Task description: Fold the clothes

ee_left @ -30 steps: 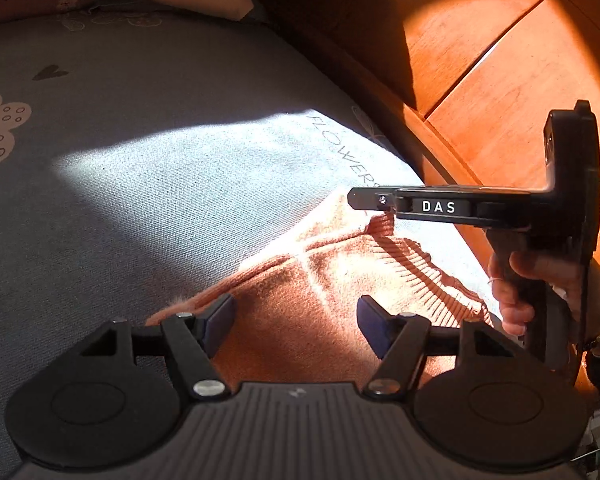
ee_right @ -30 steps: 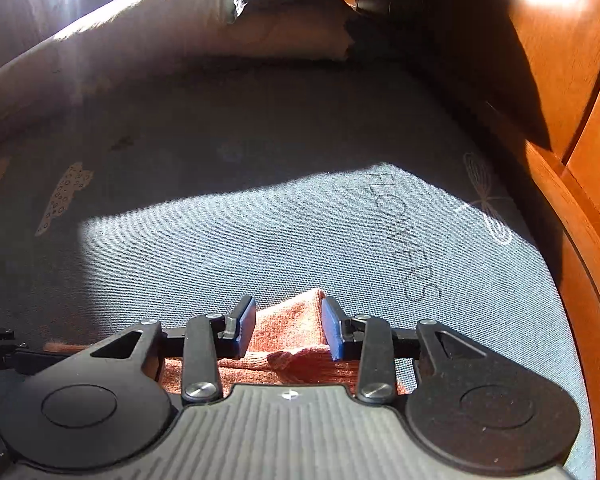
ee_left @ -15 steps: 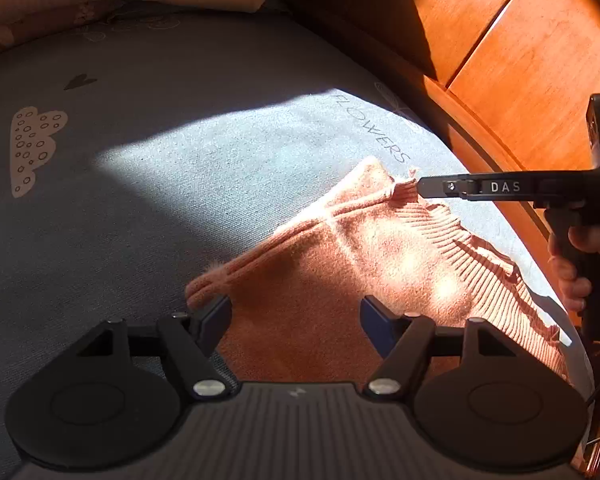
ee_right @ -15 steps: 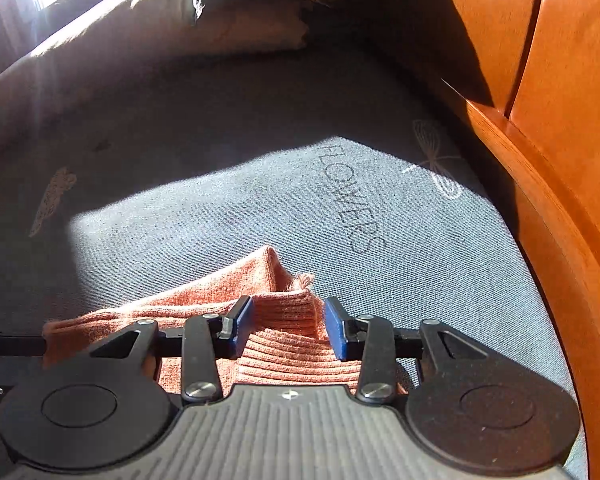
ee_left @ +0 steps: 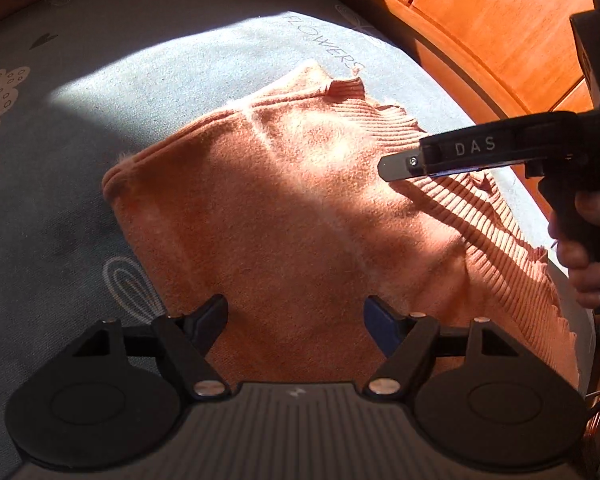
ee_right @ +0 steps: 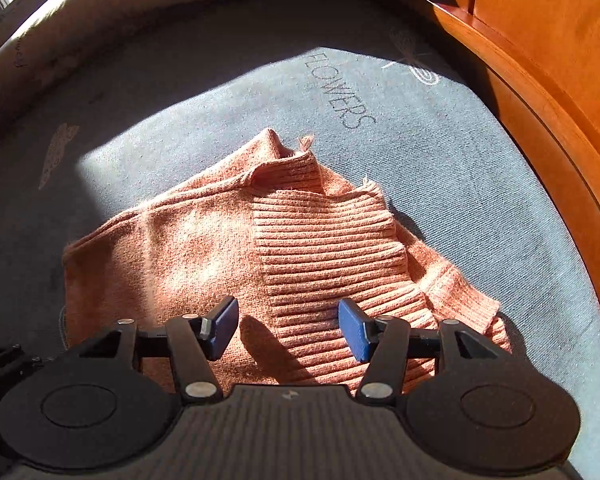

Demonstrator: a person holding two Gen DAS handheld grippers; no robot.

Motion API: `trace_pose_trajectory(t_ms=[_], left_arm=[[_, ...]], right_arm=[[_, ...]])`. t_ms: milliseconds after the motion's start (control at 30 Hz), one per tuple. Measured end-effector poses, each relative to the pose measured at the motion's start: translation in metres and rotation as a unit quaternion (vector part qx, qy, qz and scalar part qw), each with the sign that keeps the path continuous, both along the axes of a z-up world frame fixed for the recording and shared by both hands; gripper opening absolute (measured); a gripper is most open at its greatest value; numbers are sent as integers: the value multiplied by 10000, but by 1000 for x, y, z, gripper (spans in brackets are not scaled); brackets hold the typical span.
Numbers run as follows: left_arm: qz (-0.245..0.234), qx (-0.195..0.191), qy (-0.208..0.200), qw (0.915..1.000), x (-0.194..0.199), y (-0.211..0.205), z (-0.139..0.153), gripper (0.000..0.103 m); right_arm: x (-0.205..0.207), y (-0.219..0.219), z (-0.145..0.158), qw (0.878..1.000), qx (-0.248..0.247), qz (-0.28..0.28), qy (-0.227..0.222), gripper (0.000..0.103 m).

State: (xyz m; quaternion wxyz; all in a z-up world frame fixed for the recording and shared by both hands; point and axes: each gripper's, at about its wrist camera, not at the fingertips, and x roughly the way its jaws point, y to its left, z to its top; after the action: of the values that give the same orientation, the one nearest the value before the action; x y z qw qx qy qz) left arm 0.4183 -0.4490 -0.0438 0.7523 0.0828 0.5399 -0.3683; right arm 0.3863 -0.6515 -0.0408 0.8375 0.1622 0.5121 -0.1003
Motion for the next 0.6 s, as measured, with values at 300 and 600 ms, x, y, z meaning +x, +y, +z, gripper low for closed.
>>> trace_pose_trajectory(t_ms=[300,600], left_arm=[[-277,35,151,9995,-51,2,25,75],[-642,-159,596,9960,-109,-1,-6,75]], right_arm=[[-31,6,30,10000,35,-61,-61,63],[-115,1,26,9990,195,-401,-105,65]])
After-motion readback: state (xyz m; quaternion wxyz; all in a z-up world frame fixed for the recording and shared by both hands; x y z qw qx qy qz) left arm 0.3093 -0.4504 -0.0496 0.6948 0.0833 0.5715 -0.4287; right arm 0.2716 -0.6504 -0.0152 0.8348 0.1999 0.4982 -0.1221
